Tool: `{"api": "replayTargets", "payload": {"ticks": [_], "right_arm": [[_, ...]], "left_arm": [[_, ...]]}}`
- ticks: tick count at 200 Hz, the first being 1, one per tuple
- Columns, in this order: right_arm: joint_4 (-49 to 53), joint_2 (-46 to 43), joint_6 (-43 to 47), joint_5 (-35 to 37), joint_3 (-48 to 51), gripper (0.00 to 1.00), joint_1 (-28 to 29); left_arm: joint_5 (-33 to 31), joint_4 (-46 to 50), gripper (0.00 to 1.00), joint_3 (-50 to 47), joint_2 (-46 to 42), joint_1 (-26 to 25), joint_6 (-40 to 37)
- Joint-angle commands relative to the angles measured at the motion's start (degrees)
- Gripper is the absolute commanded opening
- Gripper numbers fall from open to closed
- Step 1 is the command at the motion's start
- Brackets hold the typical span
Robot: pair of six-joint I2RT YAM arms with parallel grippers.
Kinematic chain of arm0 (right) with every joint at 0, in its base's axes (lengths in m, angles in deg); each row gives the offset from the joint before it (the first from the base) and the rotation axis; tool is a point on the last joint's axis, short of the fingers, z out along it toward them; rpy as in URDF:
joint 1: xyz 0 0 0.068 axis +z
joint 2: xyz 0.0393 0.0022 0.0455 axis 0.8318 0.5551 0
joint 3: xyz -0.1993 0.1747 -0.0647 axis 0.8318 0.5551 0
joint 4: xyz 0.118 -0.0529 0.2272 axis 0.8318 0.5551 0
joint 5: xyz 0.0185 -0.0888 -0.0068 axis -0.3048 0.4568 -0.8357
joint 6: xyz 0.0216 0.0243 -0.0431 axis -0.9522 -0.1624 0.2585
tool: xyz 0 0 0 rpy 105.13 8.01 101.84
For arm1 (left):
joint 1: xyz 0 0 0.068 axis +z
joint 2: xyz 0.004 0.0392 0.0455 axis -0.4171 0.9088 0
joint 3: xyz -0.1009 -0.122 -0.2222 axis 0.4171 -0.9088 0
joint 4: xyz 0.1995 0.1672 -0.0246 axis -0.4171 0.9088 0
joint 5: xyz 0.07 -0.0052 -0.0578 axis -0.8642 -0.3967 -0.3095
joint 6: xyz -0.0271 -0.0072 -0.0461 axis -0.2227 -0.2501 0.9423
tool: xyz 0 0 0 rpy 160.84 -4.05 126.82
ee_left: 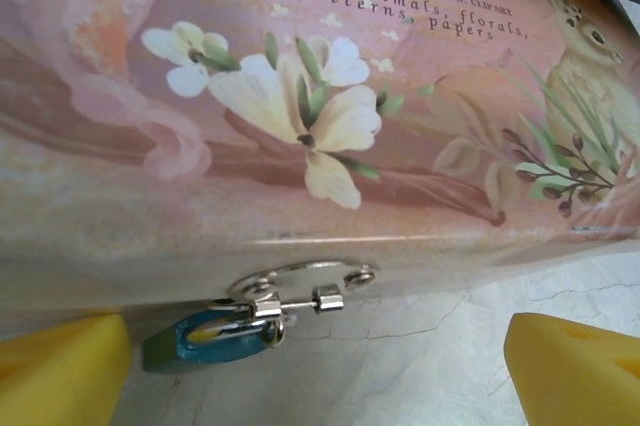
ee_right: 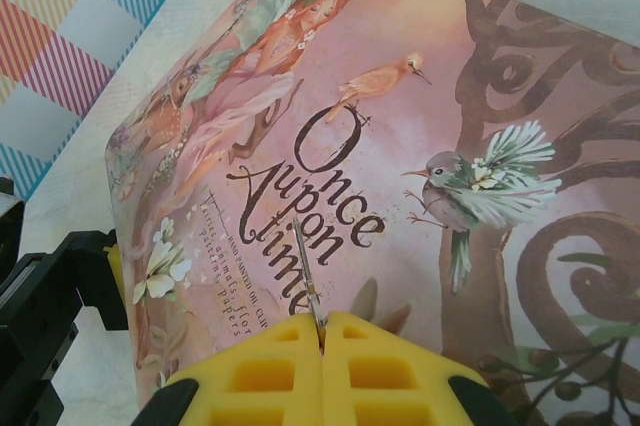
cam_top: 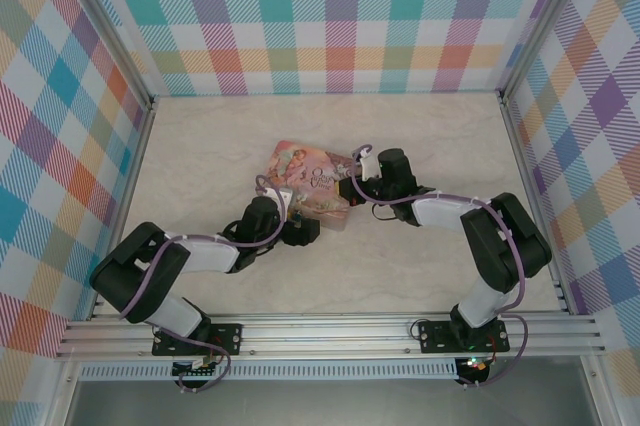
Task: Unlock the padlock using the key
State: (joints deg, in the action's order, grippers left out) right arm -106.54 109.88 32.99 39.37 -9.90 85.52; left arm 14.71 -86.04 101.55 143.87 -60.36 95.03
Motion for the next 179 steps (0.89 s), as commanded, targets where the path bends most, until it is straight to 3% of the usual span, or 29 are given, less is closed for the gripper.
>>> {"api": "replayTargets", "payload": {"ticks": [1,32,106,179], "right_arm": [[4.1,0.4,1.1,0.6,0.9,0.07,0.2],[4.0,0.4,1.1,0.5,1.0,0.07,0.2],[3.7,0.3,1.4,0.4,1.4,0.07,0.2],[2.9,0.3,1.2,0.1,1.7,0.07,0.2]], "left_arm": [[1.0,-4.2,0.95,1.0,1.0,0.5,-3.1],[3.2,-3.2,0.85,2.1,1.8,0.5,-2.6],[7.0,-2.8,0.74,4.0,3.7,0.6,0.5],[4.9,-2.7,0.63,4.4,3.5,0.5,4.0]]}}
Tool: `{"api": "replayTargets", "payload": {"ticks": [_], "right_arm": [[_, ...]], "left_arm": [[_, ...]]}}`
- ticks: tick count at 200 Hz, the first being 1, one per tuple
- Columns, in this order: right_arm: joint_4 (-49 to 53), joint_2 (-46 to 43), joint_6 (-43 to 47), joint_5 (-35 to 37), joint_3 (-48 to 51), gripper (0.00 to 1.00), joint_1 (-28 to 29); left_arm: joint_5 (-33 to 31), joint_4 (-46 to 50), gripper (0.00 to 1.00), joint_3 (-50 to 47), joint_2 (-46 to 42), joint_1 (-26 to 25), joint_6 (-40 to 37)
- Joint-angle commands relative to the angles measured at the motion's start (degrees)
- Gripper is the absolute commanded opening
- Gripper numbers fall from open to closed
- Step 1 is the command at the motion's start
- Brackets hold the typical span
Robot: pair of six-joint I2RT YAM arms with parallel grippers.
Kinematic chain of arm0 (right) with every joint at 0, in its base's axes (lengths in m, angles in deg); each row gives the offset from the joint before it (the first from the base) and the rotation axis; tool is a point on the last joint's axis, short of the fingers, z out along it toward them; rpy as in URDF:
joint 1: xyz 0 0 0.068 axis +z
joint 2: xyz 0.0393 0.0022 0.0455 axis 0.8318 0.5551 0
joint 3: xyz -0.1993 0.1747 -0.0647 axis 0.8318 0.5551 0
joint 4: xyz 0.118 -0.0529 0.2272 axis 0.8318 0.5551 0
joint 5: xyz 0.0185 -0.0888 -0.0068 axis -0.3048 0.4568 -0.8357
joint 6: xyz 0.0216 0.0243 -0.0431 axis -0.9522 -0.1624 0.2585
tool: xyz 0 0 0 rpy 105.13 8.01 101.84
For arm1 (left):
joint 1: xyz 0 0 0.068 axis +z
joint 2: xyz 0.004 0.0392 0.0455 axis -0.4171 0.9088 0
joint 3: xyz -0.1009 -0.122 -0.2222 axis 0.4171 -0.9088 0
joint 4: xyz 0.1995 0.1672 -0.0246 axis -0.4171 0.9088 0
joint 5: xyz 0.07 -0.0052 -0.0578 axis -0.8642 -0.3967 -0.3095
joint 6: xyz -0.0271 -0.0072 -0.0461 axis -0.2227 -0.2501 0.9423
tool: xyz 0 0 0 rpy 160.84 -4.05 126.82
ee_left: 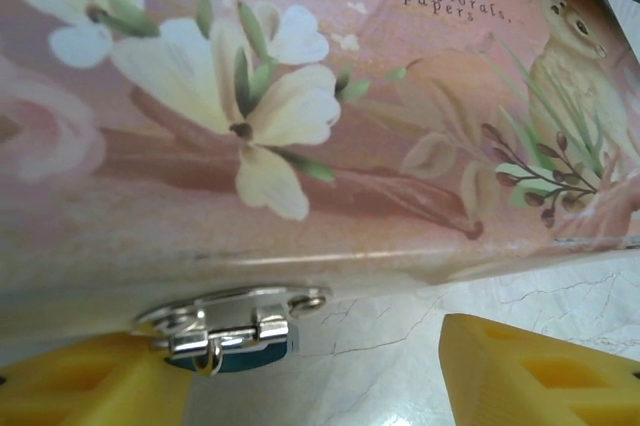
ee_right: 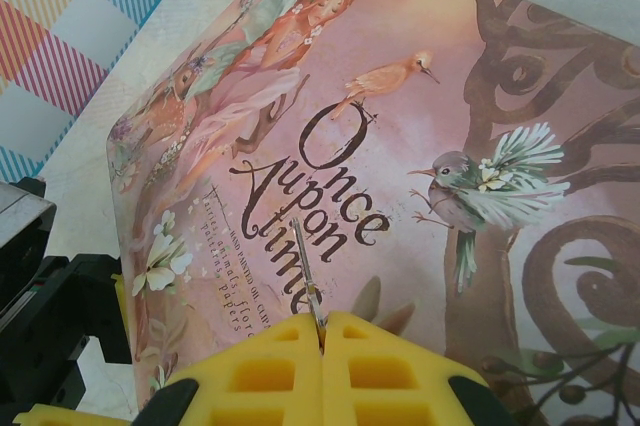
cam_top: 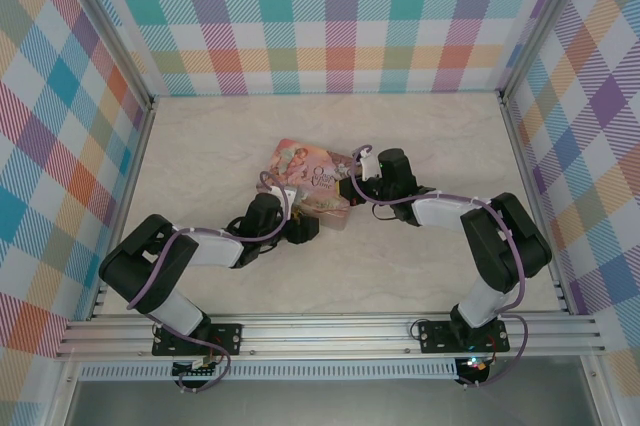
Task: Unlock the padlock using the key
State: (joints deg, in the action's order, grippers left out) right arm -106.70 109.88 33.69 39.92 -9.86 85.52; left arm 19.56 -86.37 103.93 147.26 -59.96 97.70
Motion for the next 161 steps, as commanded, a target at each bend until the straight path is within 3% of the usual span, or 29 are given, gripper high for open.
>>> {"api": "replayTargets", "payload": {"ticks": [1,161], "right_arm": [[3.1,0.2,0.4,-0.5,1.7,0.07,0.2],[2.8,0.4,0.4,-0.6,1.8,0.07,0.3]], "left_arm": [[0.0,-2.4,0.62,2.0,0.1,0.2,1.4],[-2.0,-3.5,0.44,2.6,1.5,0.1,3.4]]}}
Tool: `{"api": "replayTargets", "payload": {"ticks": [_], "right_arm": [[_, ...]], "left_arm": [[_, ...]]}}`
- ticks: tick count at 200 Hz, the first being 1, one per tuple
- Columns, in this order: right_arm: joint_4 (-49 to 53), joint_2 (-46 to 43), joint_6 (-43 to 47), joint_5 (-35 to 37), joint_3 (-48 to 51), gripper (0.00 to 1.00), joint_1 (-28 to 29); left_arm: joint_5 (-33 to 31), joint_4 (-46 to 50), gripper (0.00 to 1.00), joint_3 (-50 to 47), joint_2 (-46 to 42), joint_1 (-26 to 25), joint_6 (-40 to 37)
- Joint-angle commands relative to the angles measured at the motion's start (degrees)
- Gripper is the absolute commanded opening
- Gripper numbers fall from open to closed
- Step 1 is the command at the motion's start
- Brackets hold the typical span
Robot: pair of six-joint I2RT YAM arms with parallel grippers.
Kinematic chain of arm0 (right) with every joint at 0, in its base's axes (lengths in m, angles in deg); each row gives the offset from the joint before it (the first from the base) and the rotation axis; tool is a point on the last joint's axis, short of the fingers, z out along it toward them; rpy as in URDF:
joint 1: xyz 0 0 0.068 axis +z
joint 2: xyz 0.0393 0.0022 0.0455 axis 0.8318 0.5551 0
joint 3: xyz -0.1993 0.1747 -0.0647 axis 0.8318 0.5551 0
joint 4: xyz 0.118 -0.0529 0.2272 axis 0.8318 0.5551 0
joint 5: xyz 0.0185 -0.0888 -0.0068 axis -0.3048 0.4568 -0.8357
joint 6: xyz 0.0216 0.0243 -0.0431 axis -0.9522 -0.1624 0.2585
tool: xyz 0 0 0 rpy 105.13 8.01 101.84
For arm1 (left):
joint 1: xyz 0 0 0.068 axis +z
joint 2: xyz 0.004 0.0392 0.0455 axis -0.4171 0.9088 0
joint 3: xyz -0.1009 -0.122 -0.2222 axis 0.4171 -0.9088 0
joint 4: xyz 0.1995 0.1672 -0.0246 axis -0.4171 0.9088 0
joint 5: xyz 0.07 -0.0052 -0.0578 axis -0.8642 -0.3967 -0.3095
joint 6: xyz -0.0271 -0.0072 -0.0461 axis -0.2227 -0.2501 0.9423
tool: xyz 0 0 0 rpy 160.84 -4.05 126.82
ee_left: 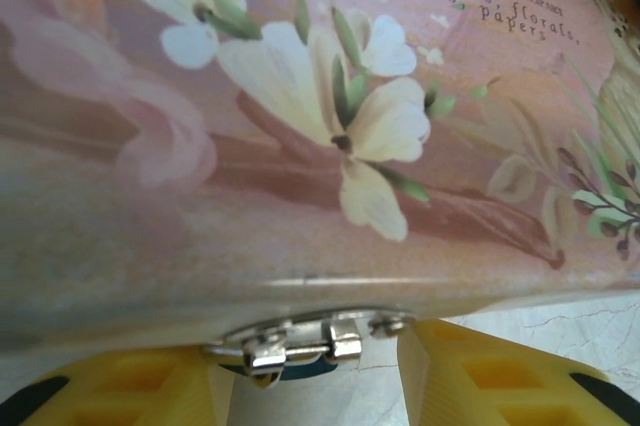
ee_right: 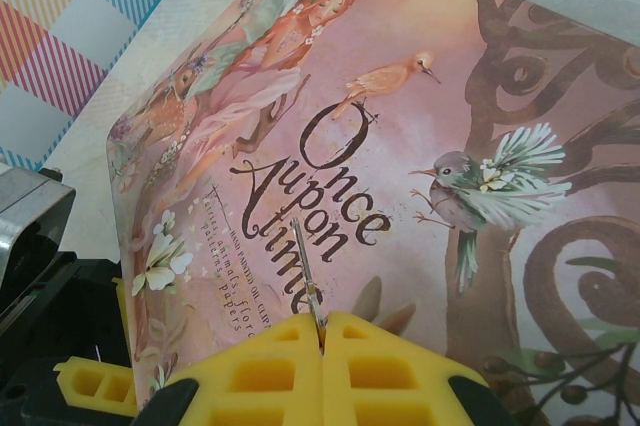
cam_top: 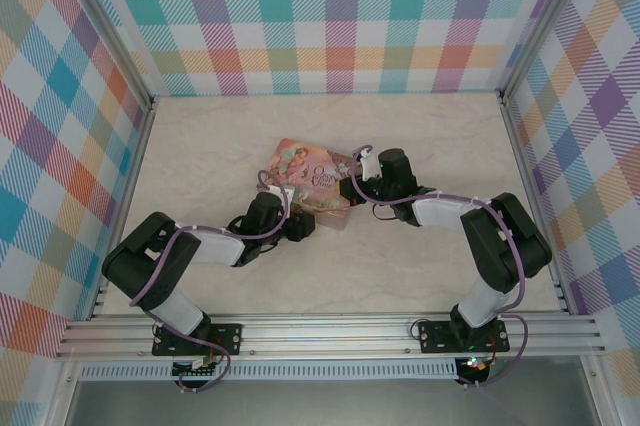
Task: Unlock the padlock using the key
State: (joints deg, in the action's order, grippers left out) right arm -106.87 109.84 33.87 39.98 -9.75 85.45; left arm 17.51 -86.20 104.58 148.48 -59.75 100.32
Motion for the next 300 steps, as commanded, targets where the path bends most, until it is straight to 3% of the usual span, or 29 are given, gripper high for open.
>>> {"api": "replayTargets", "payload": {"ticks": [1,94,184,300], "right_arm": [[3.0,0.4,0.2,-0.7,1.7,0.07,0.3],[1.2,-2.3,1.0,0.4,3.5,0.07,0.3],[0.6,-8.7,4.3,2.5,9.6,0.08,0.3],[1.0,-4.7,3.6,1.8,6.7,0.07,0.8]], "left_arm": [[0.1,-3.7,0.44,2.0,0.2,-0.1,0.8],[-1.7,-1.9,0.34,2.0,-1.2,-0.1,2.6],[-1.2,2.5,0.31,3.8,-2.5,-0.2,8.7],[-1.6,5.4,0.40,8.5,3.8,-0.2,7.6]]}}
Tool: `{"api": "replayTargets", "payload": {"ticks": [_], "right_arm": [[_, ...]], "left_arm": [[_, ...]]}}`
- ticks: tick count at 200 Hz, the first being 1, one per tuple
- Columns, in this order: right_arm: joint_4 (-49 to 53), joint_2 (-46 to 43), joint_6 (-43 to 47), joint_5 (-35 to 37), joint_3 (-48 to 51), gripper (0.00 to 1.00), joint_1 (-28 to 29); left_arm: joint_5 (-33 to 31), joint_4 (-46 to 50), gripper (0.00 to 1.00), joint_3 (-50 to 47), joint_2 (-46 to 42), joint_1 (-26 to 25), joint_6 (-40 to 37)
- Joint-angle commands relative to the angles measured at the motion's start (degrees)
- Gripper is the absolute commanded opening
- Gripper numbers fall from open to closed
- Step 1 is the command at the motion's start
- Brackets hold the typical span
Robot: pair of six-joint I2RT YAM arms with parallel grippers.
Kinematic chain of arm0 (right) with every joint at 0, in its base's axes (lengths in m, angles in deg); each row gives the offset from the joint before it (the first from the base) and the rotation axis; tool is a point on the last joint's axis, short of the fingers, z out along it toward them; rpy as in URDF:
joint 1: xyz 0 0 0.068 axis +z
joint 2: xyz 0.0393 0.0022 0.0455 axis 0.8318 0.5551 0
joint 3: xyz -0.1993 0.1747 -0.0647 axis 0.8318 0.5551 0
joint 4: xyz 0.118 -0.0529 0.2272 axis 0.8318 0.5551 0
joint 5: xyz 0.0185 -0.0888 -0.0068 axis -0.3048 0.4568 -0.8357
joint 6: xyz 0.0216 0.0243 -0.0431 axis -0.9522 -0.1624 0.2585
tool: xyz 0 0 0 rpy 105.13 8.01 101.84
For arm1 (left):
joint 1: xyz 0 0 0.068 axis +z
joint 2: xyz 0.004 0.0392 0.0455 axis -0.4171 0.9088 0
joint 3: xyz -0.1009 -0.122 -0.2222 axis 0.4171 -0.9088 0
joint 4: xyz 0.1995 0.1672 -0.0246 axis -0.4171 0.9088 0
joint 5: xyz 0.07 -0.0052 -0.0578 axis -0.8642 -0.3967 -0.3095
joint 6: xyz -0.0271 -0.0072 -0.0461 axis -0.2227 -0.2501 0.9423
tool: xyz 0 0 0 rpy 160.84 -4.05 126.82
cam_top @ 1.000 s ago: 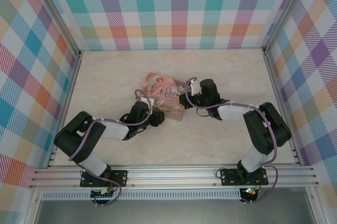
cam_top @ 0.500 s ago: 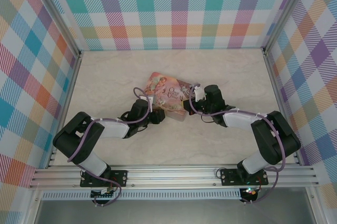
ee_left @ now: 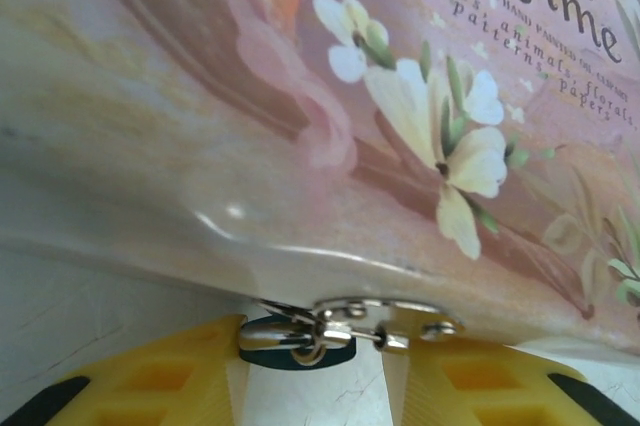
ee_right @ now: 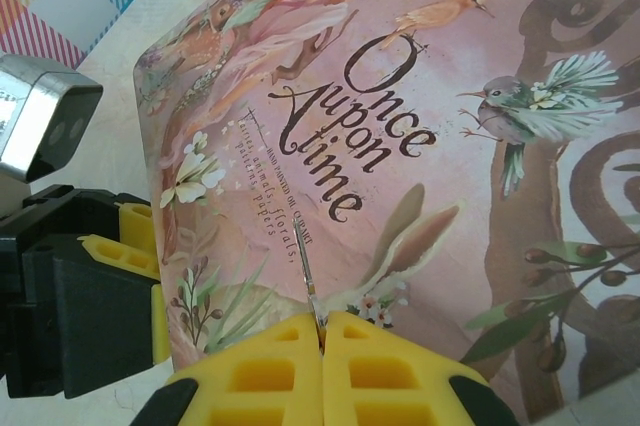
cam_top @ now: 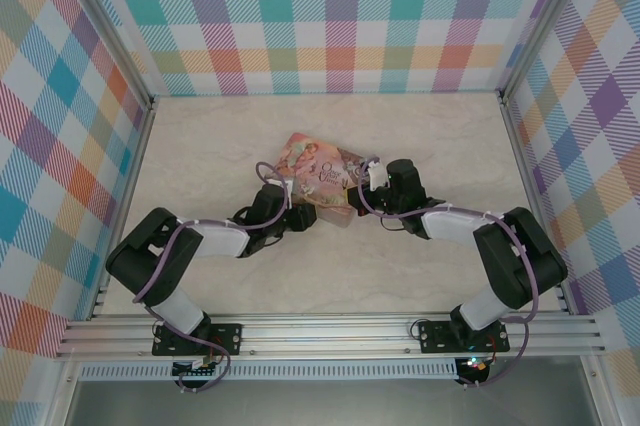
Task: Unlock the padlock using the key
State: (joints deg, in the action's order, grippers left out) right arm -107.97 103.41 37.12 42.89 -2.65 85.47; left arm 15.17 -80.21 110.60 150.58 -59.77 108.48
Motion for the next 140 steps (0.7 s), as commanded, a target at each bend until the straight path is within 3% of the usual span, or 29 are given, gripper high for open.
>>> {"api": "replayTargets", "payload": {"ticks": [1,140], "right_arm": [[2.0,1.7,0.3,-1.2,-0.4,0.07,0.8],[1.5,1.8,0.1,-1.5,-0.2,0.07,0.9]], "left_arm": [[0.8,-0.7,0.40,2.6,1.7,-0.2,-0.5],[-3.6,-4.8,0.42,2.0,2.7,-0.2,2.3]]}}
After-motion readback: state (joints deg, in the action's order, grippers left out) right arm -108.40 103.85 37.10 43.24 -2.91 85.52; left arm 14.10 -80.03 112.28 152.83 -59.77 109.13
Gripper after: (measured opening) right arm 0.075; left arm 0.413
